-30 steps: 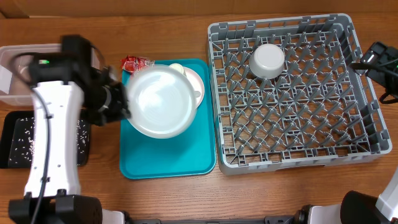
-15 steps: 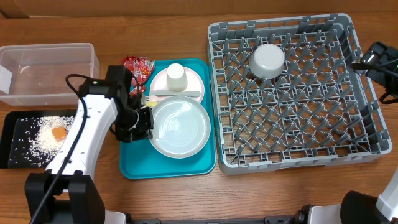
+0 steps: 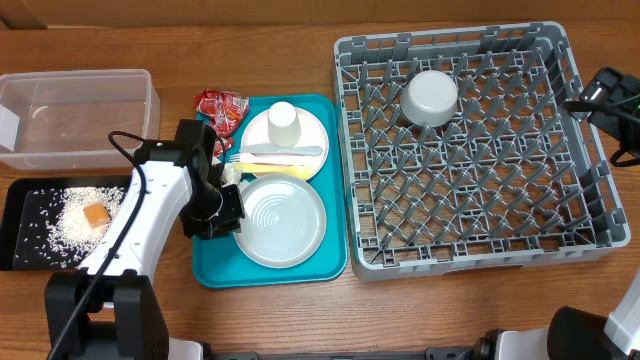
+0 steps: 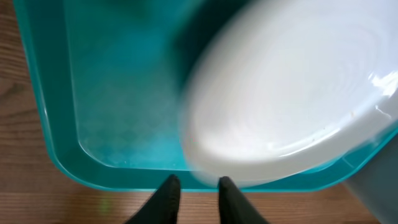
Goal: Sort waste into correct bins and load items into the dishwasher rack
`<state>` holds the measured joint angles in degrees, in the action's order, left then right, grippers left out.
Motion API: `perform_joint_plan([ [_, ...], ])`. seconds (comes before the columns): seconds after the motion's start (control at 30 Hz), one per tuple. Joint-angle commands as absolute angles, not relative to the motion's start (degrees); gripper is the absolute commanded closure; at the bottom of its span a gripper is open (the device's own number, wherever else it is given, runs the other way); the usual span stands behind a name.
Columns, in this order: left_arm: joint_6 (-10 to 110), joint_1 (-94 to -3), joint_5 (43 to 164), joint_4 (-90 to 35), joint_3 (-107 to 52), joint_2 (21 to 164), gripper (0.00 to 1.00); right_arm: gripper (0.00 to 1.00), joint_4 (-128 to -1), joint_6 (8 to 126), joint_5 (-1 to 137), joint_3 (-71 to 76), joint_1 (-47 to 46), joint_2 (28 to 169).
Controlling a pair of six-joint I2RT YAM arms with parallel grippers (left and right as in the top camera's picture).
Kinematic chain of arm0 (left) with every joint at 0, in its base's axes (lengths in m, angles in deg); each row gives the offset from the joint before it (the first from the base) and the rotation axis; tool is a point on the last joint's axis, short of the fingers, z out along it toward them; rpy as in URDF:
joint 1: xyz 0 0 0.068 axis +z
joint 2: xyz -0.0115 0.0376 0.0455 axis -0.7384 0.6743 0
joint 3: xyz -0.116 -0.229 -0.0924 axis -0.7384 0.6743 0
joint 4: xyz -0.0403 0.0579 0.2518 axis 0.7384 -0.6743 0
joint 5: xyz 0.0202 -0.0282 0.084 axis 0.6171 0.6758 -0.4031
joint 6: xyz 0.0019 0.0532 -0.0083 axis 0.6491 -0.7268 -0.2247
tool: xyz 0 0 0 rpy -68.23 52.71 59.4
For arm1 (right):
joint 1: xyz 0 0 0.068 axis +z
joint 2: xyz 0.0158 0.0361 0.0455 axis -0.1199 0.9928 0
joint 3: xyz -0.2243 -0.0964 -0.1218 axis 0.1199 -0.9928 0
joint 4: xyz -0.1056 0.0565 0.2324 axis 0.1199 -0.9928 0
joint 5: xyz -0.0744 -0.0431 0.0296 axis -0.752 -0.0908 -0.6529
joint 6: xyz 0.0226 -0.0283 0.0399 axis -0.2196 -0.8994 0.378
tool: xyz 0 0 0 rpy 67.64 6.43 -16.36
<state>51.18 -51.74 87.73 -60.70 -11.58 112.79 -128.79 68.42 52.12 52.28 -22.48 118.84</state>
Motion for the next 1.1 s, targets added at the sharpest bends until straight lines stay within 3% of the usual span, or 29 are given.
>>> perform_joint_plan([
  [0.0, 51.72, -51.76, 87.82, -61.05, -10.93, 112.64, 0.72, 0.00, -128.62, 68.28, 51.31, 52.08, -22.39, 118.77],
  [0.1, 51.75, -51.74, 88.15, -61.96, -10.97, 112.61, 0.70, 0.00, -128.62, 68.28, 51.31, 52.08, -22.39, 118.77],
  [0.17, 51.72, -51.74, 89.63, -63.39, -11.41, 112.61, 0.86, 0.00, -128.62, 68.28, 51.29, 52.08, -22.39, 118.77],
  [0.23, 51.72, -51.74, 90.75, -65.57, -12.70, 112.59, 0.94, 0.00, -128.62, 68.28, 51.31, 52.08, -22.39, 118.77],
  [0.6, 49.15, -51.76, 90.66, -81.53, -30.51, 107.46, 0.93, 0.00, -128.62, 68.28, 51.31, 52.08, -22.39, 118.77],
  [0.63, 49.15, -51.76, 90.66, -81.61, -31.65, 105.95, 0.90, 0.00, -128.62, 68.28, 51.31, 52.08, -22.39, 118.77],
  [0.67, 49.15, -51.74, 90.64, -81.57, -32.52, 104.33, 0.78, 0.00, -128.62, 68.28, 51.31, 52.08, -22.39, 118.77],
  [0.7, 49.12, -51.74, 90.62, -81.40, -33.16, 102.58, 0.43, 0.00, -128.62, 68.28, 51.31, 52.08, -22.39, 118.77],
  [0.73, 49.10, -51.74, 90.35, -81.15, -33.50, 100.46, 0.00, 0.00, -128.62, 68.28, 51.31, 52.08, -22.39, 118.77],
  [1.07, 54.85, -50.36, 74.20, -85.15, -33.48, 87.30, 0.00, 0.00, -128.62, 68.28, 51.31, 52.08, -22.39, 118.77],
])
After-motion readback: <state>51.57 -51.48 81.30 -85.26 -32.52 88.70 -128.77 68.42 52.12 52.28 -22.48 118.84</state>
